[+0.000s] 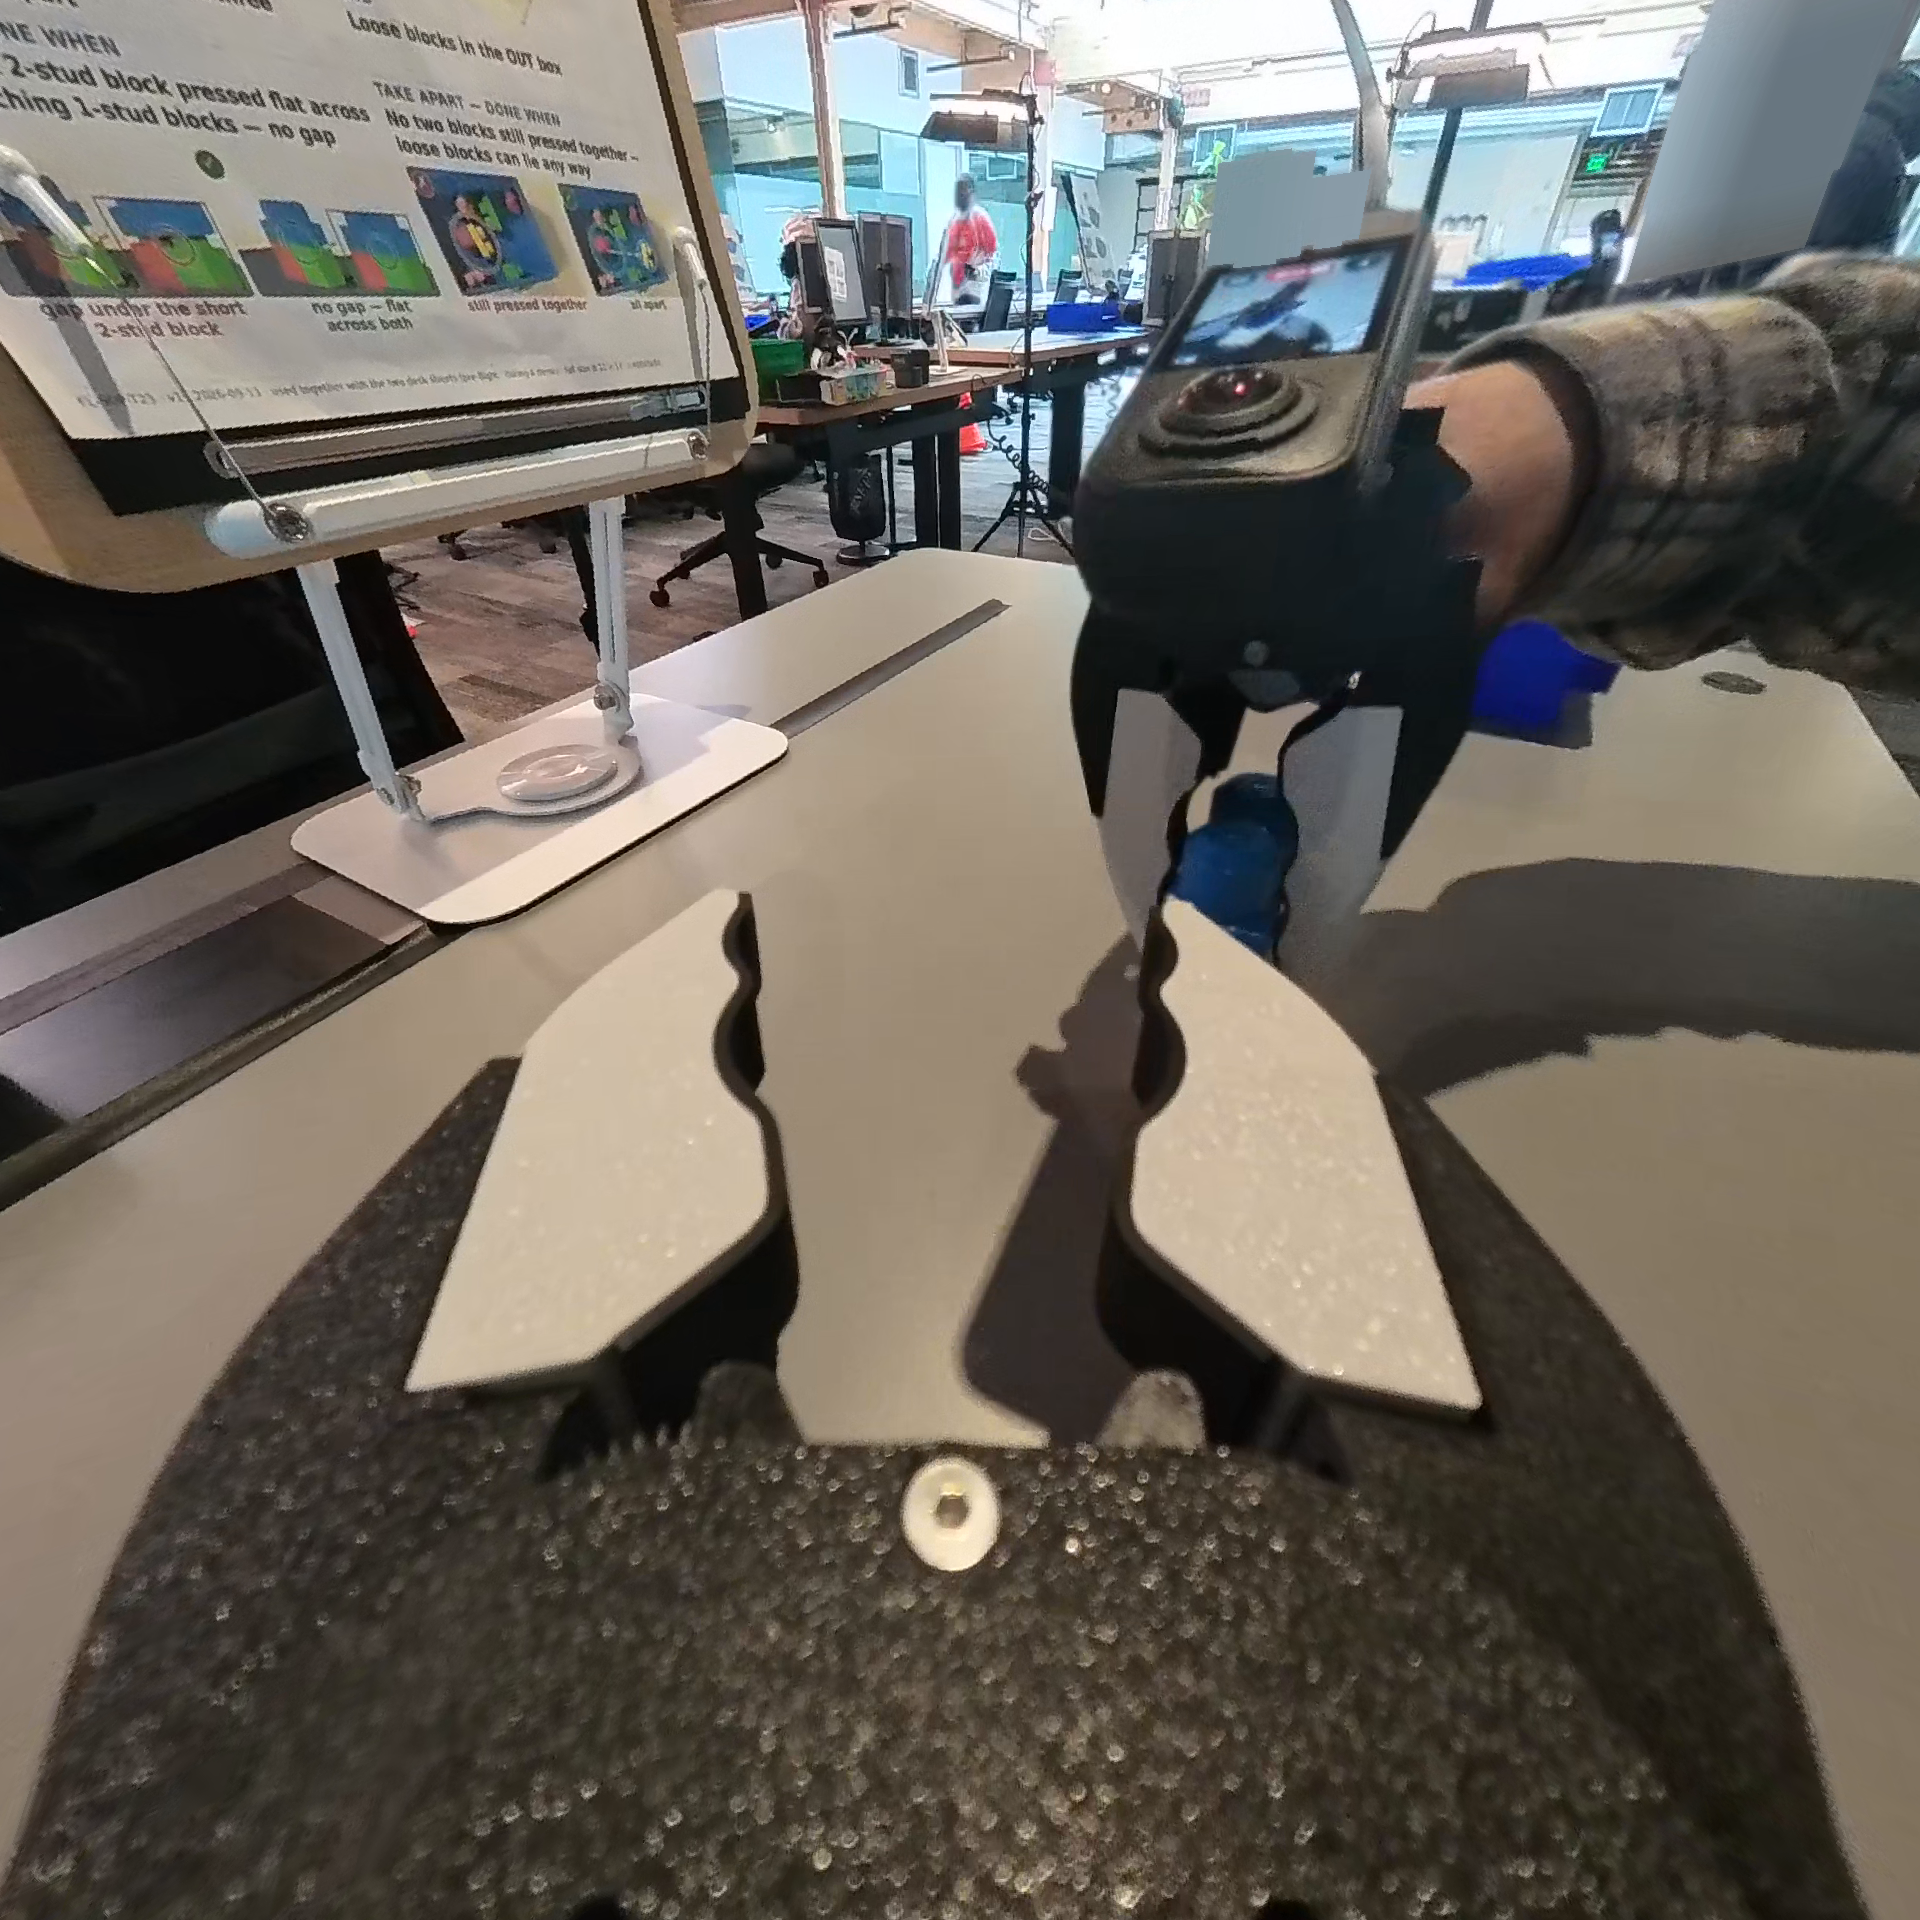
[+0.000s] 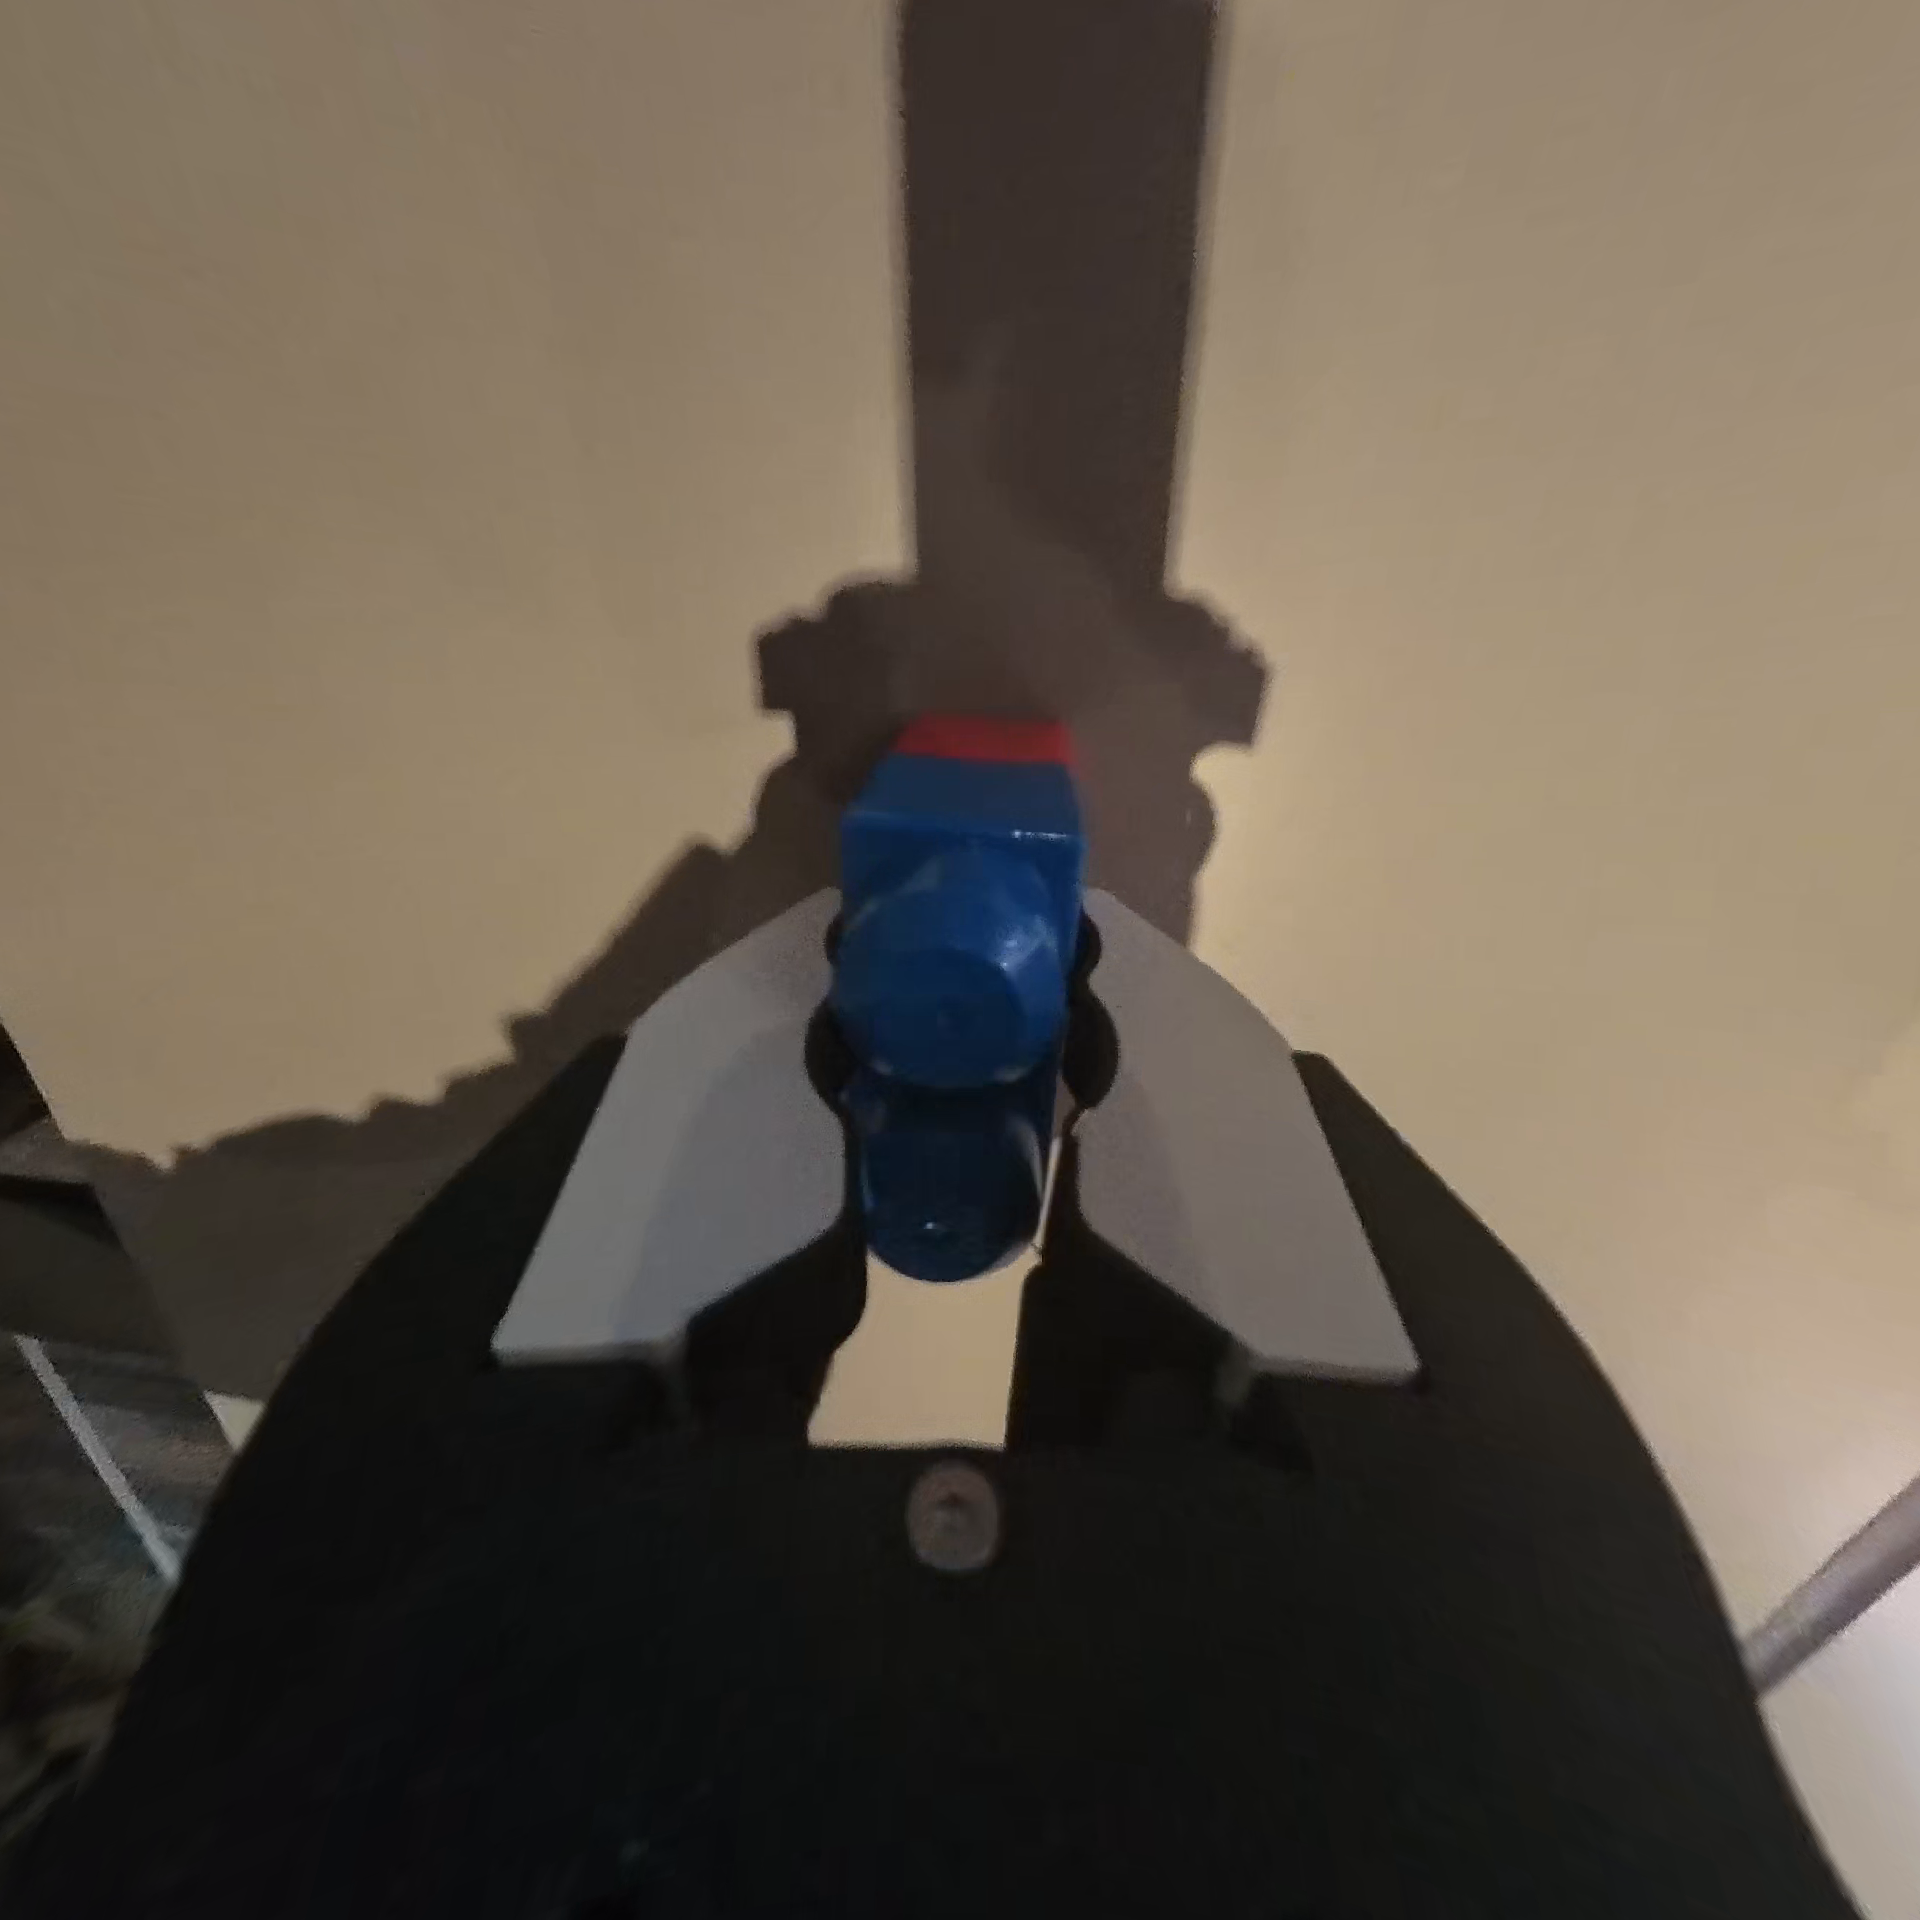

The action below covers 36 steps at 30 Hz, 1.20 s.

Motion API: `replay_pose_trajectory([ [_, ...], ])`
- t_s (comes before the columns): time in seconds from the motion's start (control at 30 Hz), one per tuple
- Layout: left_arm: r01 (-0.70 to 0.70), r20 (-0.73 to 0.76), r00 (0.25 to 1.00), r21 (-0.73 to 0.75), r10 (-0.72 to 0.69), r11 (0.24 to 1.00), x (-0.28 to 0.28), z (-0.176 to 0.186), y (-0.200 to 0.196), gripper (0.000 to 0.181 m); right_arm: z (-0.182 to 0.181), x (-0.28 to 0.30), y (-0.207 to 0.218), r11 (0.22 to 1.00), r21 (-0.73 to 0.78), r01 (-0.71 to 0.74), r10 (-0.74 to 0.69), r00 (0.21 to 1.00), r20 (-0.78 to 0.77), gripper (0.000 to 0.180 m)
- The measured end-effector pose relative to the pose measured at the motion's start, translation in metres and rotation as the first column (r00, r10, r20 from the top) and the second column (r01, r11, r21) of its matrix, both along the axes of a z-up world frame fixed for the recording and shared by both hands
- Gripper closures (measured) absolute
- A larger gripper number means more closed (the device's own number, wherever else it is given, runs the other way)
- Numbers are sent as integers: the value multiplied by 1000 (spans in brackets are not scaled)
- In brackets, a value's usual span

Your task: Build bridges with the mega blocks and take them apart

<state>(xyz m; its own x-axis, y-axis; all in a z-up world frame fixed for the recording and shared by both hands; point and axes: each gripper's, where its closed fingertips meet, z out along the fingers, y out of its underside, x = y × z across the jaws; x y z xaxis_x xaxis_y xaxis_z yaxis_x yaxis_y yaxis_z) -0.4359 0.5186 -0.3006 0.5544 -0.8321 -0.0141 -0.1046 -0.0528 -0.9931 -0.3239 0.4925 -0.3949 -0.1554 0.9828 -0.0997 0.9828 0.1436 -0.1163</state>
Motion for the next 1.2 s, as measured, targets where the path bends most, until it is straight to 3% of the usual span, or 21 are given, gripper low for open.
replay_pose_trajectory([
  [0.13,-1,4,1000,0,1,1000,0,-1,0,111,25,6,6,999,37,-14,15,999,-37,143],
  [0.3,7,1,1000,-8,-7,1000,3,-5,0,112,86,46,26,987,159,8,6,996,-86,143],
  [0.53,20,-18,1000,-25,-20,1000,8,-13,-1,113,171,167,58,940,314,131,-109,990,-86,143],
  [0.73,26,-23,999,-31,-27,999,13,-16,-2,114,216,282,75,874,413,256,-249,966,-70,143],
  [0.93,30,-35,999,-44,-32,999,18,-22,-2,114,219,365,75,855,433,286,-288,956,-61,143],
  [1.2,5,-16,1000,-36,-5,999,18,-19,-5,114,173,425,73,862,358,358,-354,932,-80,143],
])
